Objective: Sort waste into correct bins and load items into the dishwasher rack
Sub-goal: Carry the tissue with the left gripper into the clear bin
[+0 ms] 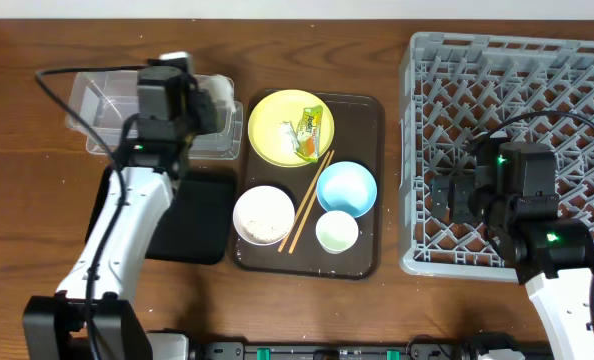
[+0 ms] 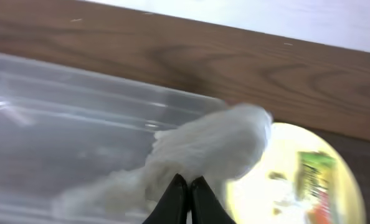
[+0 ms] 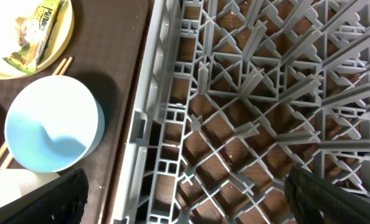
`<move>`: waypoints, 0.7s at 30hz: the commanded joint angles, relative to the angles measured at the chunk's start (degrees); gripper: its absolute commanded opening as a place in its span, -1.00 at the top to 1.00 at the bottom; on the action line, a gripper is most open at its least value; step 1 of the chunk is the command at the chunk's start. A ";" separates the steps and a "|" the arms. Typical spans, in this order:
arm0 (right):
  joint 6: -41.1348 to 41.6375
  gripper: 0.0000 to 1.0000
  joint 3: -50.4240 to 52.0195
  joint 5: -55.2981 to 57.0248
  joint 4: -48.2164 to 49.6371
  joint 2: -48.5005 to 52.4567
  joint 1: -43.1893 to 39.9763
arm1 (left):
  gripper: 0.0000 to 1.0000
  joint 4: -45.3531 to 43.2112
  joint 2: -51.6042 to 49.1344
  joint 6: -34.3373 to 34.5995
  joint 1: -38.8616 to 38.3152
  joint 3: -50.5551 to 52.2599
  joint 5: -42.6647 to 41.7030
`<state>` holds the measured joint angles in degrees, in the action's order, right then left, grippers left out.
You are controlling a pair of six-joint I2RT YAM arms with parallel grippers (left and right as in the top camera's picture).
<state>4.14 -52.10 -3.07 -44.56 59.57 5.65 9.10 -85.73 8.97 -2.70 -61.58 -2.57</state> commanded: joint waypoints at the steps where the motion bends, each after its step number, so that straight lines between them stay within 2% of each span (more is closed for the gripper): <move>1: 0.55 -0.99 -1.22 -0.42 0.02 -0.20 0.33 | 0.76 0.57 0.11 -0.33 1.70 -0.52 0.87; 3: 0.55 -0.99 -1.22 -0.42 0.02 -0.20 0.33 | 0.21 0.92 0.11 -0.33 1.77 -0.52 0.63; 4: 0.55 -0.98 -1.22 -0.42 0.02 -0.20 0.31 | 0.05 0.92 0.11 -0.33 1.73 -0.52 -0.13; 5: 0.55 -0.98 -1.25 -0.39 0.02 -0.20 0.33 | -0.01 0.94 0.11 -0.33 1.62 -0.52 -1.31; 7: 0.55 -0.98 -1.22 -0.42 -0.02 -0.20 0.33 | -0.09 1.14 0.11 -0.31 1.25 -0.52 -4.96; 12: 0.55 -0.98 -1.22 -0.39 0.02 -0.20 0.33 | -0.13 3.08 -0.02 -0.33 -1.31 -0.52 -12.48; 21: 0.55 -0.98 -1.22 -0.42 -0.02 -0.20 0.33 | -0.29 4.96 -5.29 -0.33 -10.75 -0.26 -13.29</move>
<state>4.14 -52.10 -3.07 -44.56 59.57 5.65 14.02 -87.99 8.97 -11.18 -61.58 -14.70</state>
